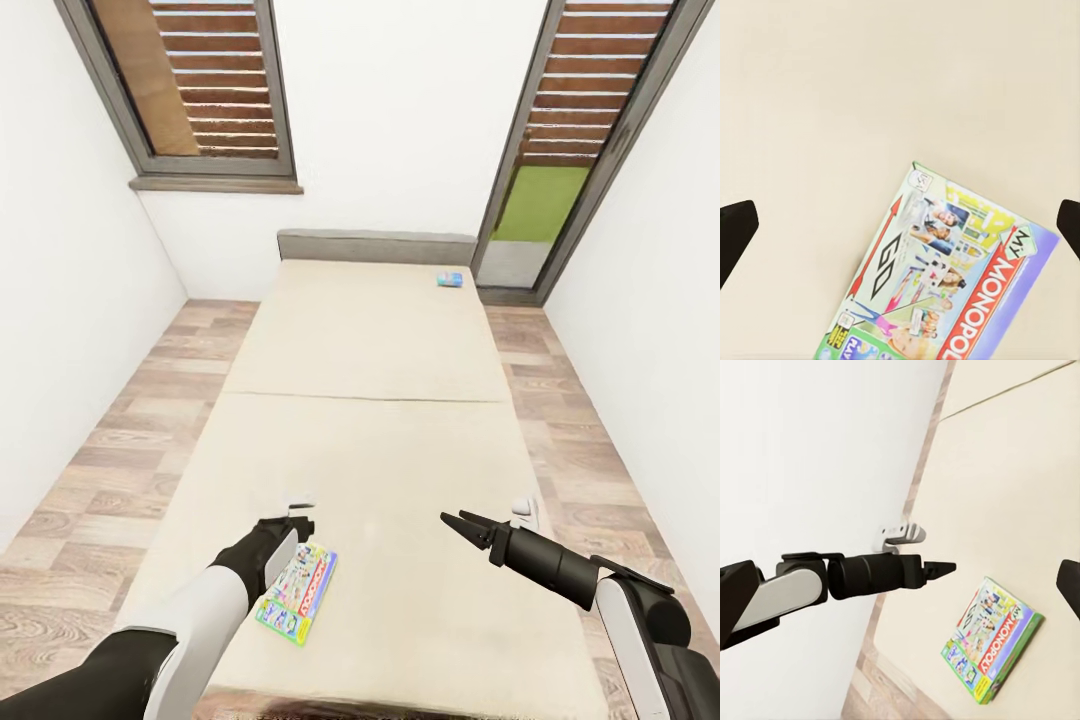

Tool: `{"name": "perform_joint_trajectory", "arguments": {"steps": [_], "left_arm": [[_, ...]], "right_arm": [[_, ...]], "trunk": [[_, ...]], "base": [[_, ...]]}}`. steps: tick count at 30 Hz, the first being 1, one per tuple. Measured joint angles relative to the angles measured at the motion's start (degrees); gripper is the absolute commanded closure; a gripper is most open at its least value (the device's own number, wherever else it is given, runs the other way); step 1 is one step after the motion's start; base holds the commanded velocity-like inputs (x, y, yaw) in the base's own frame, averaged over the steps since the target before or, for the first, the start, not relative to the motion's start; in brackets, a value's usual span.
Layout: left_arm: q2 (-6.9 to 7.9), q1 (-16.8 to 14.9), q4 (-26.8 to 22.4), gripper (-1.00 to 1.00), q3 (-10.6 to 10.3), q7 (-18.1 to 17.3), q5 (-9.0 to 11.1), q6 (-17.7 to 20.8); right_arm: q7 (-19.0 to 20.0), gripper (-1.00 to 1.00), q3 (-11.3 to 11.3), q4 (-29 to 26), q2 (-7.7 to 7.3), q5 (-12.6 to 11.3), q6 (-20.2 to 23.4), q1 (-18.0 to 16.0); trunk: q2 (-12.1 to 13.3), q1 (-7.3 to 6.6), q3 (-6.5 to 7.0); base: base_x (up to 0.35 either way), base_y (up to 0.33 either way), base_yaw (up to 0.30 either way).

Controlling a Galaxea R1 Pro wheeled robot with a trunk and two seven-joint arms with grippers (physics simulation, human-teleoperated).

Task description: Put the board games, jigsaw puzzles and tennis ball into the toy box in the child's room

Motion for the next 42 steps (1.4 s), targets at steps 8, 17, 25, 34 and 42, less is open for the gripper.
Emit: {"name": "perform_joint_trajectory", "arguments": {"steps": [8,17,25,34,42], "left_arm": [[0.0,0.0,0.43,-1.0,-0.03,-0.07,0.0,-1.11],[0.0,0.0,0.53,-1.0,-0.06,-0.09,0.0,-1.91],[0.0,0.0,0.55,-1.0,-0.06,-0.09,0.0,-2.09],[0.0,0.0,0.56,-1.0,-0.06,-0.08,0.0,-3.86],[0.0,0.0,2.14,-1.0,-0.09,-0.07,0.0,-7.18]], "right_arm": [[0.06,-1.0,-0.06,0.03,-0.02,0.0,-0.05,0.0],[0.07,-1.0,-0.09,0.05,-0.01,0.0,-0.09,0.0],[0.04,-1.0,-0.09,0.06,-0.02,0.0,-0.1,0.0],[0.0,-1.0,-0.07,0.05,0.0,0.0,-0.16,0.0],[-0.15,-1.0,0.05,0.08,0.0,0.0,-0.25,0.0]], "trunk": [[0.0,0.0,-0.76],[0.0,0.0,-1.61],[0.0,0.0,-2.36],[0.0,0.0,-3.21],[0.0,0.0,-3.97]], "base": [[0.0,0.0,0.0],[0.0,0.0,0.0],[0.0,0.0,0.0],[0.0,0.0,0.0],[0.0,0.0,0.0]]}}
